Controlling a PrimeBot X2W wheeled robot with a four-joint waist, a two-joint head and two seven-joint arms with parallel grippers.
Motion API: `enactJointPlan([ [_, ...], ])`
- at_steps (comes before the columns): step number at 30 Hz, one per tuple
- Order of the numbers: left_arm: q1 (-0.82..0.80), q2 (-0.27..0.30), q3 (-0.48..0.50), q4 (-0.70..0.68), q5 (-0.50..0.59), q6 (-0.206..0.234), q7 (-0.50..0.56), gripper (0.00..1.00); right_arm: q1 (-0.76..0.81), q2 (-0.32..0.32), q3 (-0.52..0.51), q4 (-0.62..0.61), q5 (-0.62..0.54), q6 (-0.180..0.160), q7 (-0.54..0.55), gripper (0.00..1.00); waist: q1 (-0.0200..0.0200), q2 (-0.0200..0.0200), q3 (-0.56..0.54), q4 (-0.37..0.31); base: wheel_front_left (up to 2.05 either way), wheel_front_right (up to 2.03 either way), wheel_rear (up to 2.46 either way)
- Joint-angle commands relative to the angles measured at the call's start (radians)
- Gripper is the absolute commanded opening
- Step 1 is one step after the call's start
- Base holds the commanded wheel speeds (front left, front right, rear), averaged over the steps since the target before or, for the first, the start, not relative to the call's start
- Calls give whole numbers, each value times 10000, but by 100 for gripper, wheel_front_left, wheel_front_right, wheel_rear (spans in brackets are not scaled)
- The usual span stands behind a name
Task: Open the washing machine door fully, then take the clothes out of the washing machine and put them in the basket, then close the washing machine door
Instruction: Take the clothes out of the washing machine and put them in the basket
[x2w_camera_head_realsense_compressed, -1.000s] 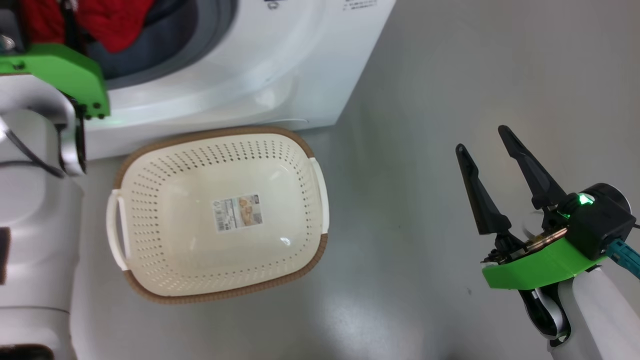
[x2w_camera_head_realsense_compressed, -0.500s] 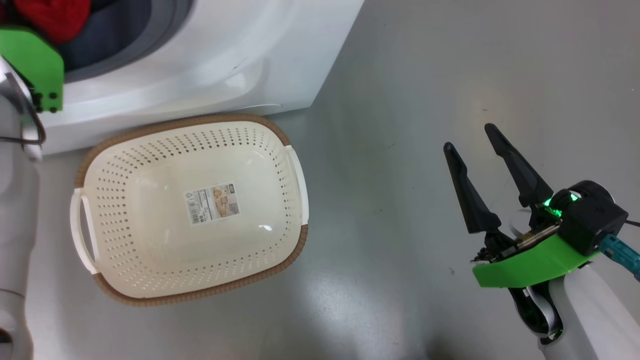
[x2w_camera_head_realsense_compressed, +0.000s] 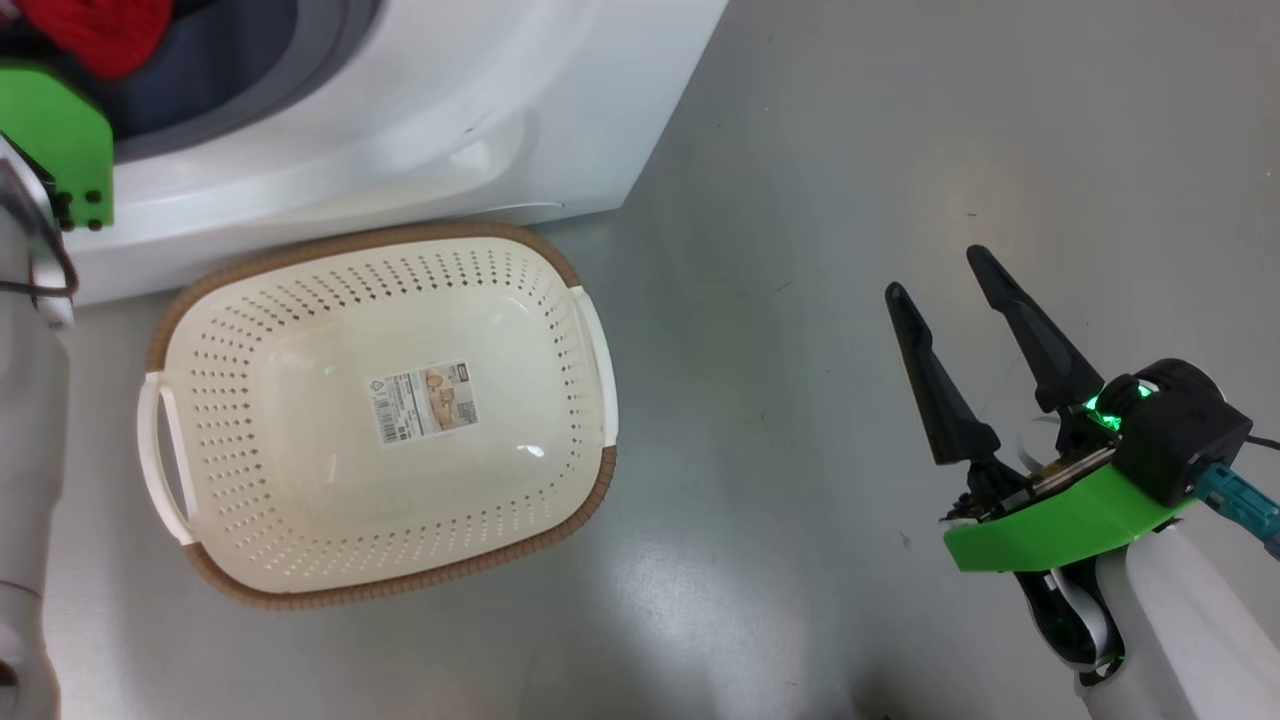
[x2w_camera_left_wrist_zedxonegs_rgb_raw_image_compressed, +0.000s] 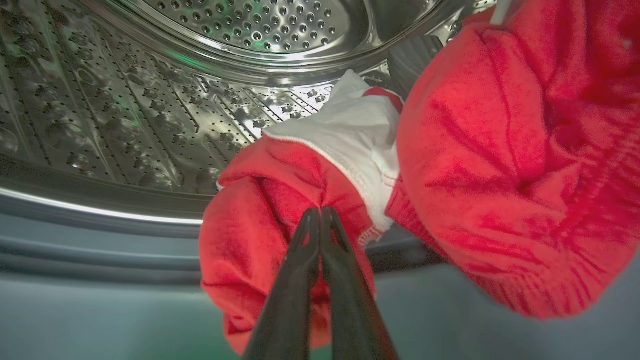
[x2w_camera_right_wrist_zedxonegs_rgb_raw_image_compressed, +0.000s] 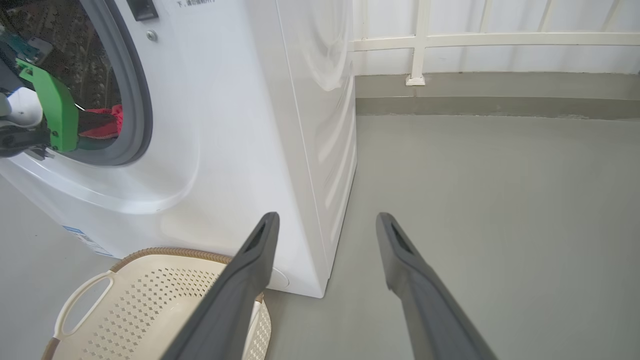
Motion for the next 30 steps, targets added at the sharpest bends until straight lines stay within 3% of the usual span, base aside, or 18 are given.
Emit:
enactJointPlan([
  [1, -156, 501, 217, -246, -157, -61, -300, 0, -40, -114, 207, -158, 87, 33, -65, 100, 0, 0, -15, 26, 0, 0, 0],
  [10, 117, 401, 547, -543, -738, -1, -2287, 0, 2, -51, 137, -34, 62, 33, -65, 100, 0, 0, -288, 167, 0, 0, 0],
  [15, 596, 209, 735, -1085, -1119, -90, -2834, 0, 89, -62, 219, 30, 76, 33, -65, 100, 0, 0, -543, 338, 0, 0, 0],
  [18, 1058, 83, 870, -1877, -1333, -124, -2920, 0, 150, -60, 217, 80, 75, 33, -65, 100, 0, 0, -727, 459, 0, 0, 0],
  [25, 3183, -372, 1643, -5208, -2070, -488, -2932, 0, 301, -130, 373, 302, 181, 33, -65, 100, 0, 0, -1336, 608, 0, 0, 0],
  [30, 4338, -548, 2002, -6307, -2288, -776, -2933, 0, 412, -132, 399, 442, 227, 33, -65, 100, 0, 0, -1756, 632, 0, 0, 0],
])
